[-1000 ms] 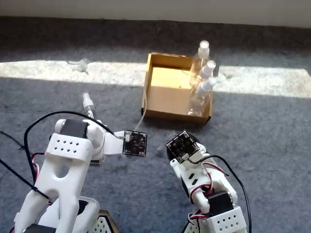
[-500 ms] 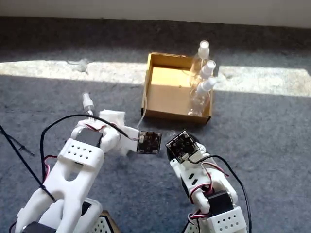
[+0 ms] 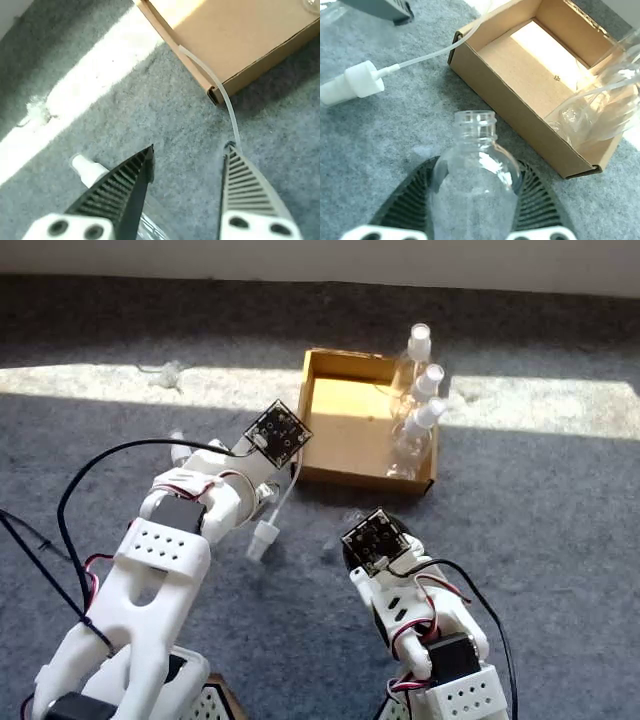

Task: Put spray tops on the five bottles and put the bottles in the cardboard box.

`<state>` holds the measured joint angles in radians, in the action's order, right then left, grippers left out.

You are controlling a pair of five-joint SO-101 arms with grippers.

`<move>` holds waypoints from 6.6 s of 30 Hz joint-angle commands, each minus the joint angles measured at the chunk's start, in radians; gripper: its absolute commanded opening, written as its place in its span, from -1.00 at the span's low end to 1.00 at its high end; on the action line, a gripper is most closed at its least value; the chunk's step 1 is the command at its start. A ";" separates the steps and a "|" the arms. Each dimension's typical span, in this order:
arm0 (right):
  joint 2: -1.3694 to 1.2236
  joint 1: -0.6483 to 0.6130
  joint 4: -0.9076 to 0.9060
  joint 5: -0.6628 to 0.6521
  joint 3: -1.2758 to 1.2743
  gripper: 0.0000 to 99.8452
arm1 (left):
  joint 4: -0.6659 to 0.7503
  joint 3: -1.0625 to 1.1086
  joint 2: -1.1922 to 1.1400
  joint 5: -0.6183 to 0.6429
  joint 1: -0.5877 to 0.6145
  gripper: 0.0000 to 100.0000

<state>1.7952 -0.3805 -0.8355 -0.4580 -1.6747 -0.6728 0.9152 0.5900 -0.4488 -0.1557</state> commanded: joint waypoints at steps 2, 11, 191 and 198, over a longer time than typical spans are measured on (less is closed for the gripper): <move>0.005 0.012 0.018 0.006 -0.148 -0.99 | 0.028 -0.090 -0.171 0.117 -0.004 -0.58; 0.005 0.012 0.018 0.003 -0.148 -0.99 | 0.025 -0.334 -0.466 0.310 -0.025 -0.58; 0.007 -0.021 0.217 0.008 -0.074 -0.99 | -0.347 -0.601 0.518 0.535 0.038 -0.83; -0.004 -0.113 0.453 0.044 -0.067 -0.99 | -0.370 -0.595 0.512 0.580 -0.188 -0.83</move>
<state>1.7952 -0.4726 -0.4534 -0.4534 -1.6747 -1.0180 0.3567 1.0994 0.1005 -0.2248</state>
